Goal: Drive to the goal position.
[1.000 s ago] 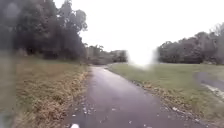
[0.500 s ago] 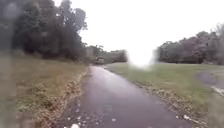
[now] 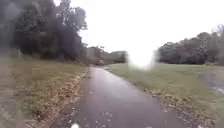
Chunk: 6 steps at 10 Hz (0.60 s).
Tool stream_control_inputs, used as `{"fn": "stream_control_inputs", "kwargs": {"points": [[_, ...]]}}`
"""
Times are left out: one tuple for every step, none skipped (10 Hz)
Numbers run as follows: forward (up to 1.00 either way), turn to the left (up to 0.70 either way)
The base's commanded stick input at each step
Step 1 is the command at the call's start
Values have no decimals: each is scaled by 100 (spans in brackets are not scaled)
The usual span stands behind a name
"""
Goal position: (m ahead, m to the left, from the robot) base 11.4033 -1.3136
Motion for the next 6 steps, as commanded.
{"fn": "stream_control_inputs", "kwargs": {"points": [[50, 0], [50, 0], [50, 0], [50, 0], [50, 0], [50, 0]]}}
